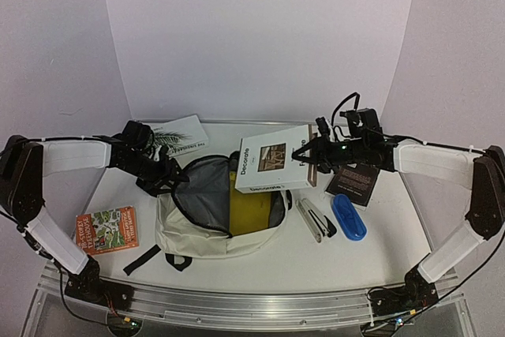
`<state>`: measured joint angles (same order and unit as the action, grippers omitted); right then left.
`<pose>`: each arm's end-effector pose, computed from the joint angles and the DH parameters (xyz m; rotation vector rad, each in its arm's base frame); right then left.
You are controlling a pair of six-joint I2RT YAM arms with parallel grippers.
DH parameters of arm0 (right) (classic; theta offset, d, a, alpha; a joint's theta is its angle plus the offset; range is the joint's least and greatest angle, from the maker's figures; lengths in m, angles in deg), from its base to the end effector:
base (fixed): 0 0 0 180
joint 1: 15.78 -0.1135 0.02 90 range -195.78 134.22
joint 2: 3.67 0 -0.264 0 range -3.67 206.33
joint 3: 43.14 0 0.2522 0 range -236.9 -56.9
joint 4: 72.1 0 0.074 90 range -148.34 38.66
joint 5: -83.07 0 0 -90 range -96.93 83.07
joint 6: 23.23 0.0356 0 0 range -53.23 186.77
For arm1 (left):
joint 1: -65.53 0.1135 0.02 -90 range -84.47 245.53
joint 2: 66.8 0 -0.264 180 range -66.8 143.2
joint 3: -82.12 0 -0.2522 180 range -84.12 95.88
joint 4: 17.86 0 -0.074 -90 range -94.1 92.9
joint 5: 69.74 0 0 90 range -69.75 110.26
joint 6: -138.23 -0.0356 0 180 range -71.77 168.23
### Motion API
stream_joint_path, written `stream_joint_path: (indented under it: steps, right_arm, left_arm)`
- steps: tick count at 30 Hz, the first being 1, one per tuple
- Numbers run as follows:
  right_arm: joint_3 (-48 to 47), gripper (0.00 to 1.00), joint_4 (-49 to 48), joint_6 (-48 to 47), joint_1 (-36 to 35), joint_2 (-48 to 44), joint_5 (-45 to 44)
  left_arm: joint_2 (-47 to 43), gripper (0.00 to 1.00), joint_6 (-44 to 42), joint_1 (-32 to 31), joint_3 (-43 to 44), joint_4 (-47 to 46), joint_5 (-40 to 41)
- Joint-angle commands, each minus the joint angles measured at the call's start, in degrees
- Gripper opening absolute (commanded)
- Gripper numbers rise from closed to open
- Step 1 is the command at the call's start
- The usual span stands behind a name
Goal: Pack the student bag
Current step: Place the book in the student bag.
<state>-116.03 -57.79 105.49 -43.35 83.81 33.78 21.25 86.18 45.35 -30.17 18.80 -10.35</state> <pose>0.2914 0.1783 0.2649 -0.2676 2.2519 1.4030 0.2795 -0.1221 0.2019 -0.2014 2.7093 -1.0374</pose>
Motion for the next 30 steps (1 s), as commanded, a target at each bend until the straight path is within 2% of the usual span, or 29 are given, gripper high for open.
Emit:
stream_joint_path:
  steps: [1, 5, 10, 14, 21, 30]
  right_arm:
    - [-3.0, 0.23, 4.2, -4.0, -0.2, 1.4, -3.9]
    - [-3.3, 0.23, 5.5, -4.9, -0.2, 1.7, -4.4]
    - [-3.6, 0.24, 6.4, -5.6, -0.2, 2.6, -4.9]
    - [-4.3, 0.24, 6.4, -5.2, -0.3, 4.5, -3.9]
    - [-6.6, 0.24, 6.4, -3.4, -2.6, 9.0, -2.4]
    - [-11.1, 0.28, 4.5, 1.3, -6.2, 15.2, -3.1]
  left_arm:
    - [1.8, 0.54, 1.8, 0.1, 1.2, -4.4, -3.3]
    - [2.6, 0.44, 2.6, 0.1, 1.6, -4.5, -3.3]
    - [1.4, 0.14, 3.1, 0.0, 2.3, -6.2, -4.9]
    - [-3.5, 0.05, 0.9, 0.1, 2.2, -11.4, -8.8]
    - [-9.9, 0.0, 0.0, 0.1, 5.7, -18.4, -16.9]
    - [-8.4, 0.0, 0.1, -0.1, 11.5, -21.9, -24.9]
